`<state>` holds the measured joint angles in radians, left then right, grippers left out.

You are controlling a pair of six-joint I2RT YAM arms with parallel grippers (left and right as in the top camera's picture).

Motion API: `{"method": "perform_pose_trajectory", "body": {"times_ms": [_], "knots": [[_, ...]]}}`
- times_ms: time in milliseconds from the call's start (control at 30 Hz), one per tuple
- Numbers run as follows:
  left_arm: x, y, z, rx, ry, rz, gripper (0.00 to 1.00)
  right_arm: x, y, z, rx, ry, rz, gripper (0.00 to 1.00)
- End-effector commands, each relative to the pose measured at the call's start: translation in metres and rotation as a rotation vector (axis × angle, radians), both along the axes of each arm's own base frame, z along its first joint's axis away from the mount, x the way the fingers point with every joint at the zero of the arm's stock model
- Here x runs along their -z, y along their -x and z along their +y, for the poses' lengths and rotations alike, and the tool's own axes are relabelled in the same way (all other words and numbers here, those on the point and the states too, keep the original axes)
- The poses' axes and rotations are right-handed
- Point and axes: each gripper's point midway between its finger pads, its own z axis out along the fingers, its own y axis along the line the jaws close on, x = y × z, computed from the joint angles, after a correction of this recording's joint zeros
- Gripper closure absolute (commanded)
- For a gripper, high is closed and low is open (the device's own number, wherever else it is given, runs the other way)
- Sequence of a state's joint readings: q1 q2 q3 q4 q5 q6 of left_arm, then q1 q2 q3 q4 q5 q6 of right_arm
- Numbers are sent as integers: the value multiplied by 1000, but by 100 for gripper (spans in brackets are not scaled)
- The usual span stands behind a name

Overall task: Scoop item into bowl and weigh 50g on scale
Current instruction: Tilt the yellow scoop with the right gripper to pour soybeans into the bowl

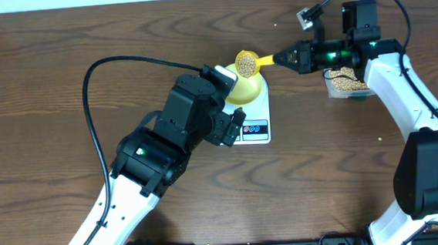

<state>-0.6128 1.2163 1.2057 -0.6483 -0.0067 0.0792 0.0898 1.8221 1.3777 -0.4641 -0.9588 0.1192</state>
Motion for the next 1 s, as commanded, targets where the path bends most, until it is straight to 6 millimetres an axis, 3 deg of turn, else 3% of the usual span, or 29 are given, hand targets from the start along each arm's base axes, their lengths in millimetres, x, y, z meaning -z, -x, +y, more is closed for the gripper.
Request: {"method": "perform_pose_trajectory", "body": {"times_ms": [0,267,967], "knots": [[4,1,2,-4,-16,3,3,3,3,9,-59,48,-87,99],[4,1,2,-4,-16,3,3,18,-1,15,-42,174,-129,99],[4,1,2,-4,-16,3,3,20,7,26,-233,268,-376,99]]}}
